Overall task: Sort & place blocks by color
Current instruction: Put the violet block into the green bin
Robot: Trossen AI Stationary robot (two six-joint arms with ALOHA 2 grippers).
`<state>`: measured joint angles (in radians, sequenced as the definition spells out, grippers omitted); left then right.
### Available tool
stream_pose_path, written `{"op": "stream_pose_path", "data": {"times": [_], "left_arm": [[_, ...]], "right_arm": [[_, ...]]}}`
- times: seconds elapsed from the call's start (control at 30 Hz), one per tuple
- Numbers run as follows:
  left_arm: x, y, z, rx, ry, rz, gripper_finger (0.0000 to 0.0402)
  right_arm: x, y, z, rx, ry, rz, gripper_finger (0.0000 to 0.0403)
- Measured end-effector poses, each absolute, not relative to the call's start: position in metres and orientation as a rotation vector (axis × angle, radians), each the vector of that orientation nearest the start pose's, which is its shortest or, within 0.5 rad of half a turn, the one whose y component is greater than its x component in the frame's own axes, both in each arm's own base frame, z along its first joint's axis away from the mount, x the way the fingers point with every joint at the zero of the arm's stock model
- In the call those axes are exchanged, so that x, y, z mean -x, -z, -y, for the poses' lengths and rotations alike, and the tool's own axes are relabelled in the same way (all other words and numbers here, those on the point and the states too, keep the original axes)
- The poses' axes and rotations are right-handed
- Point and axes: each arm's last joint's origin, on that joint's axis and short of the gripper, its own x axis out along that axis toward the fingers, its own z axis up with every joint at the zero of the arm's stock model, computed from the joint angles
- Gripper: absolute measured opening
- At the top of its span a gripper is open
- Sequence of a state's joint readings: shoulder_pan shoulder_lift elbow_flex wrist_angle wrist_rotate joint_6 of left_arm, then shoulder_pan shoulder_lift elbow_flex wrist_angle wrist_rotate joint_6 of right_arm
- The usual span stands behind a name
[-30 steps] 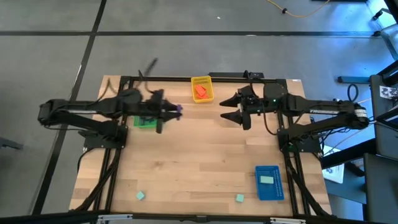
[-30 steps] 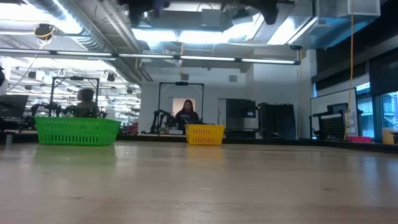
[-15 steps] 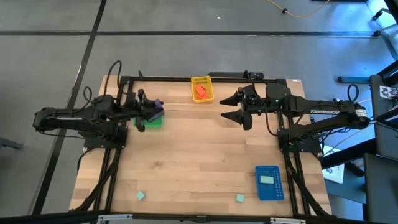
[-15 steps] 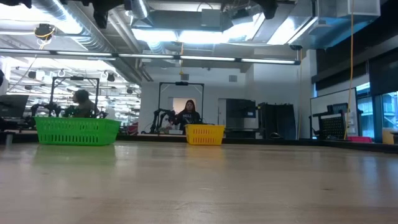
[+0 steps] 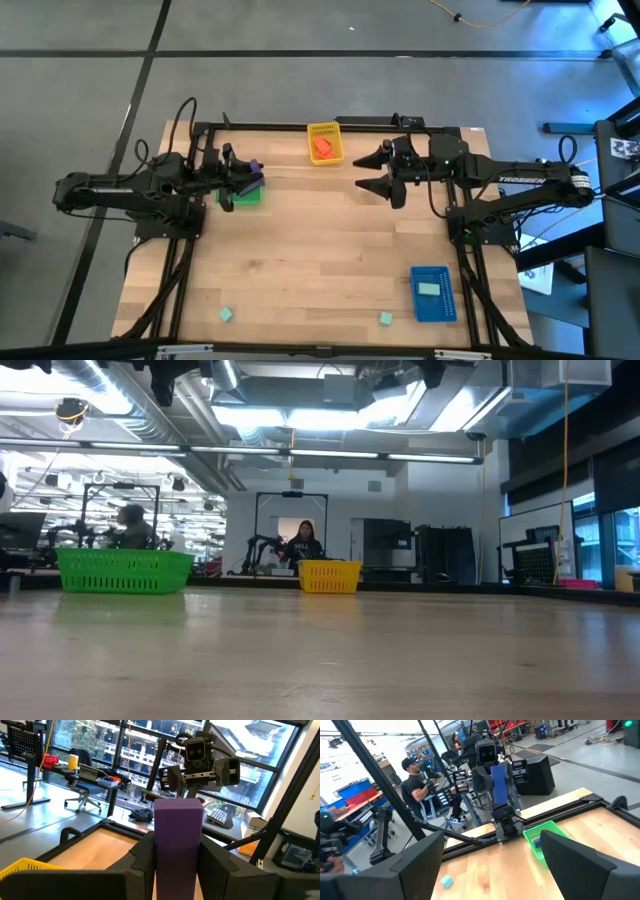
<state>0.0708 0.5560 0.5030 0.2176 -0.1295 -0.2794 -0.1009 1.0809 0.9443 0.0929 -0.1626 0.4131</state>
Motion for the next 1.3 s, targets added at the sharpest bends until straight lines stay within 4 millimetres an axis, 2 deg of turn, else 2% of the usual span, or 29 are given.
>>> {"op": "stream_pose_path", "data": {"times": [0.7, 0.83, 1.0, 1.2, 1.3], "left_arm": [[-0.138, -0.305, -0.014, 0.286, -0.196, 0.187, 0.0097], [-0.138, -0.302, -0.016, 0.331, -0.273, 0.170, 0.0097], [-0.138, -0.306, -0.026, 0.382, -0.452, 0.028, 0.0097], [-0.139, -0.315, -0.050, 0.436, -0.685, -0.291, 0.0097], [-0.140, -0.305, -0.064, 0.482, -0.781, -0.493, 0.0097]], "right_arm": [[-0.242, -0.360, 0.022, -0.416, 0.009, -0.028, 0.0332], [-0.242, -0.360, 0.022, -0.416, 0.009, -0.028, 0.0332], [-0.243, -0.358, 0.022, -0.417, 0.011, -0.037, 0.0332], [-0.243, -0.354, 0.022, -0.421, 0.021, -0.077, 0.0332], [-0.243, -0.354, 0.022, -0.421, 0.022, -0.077, 0.0332]]}}
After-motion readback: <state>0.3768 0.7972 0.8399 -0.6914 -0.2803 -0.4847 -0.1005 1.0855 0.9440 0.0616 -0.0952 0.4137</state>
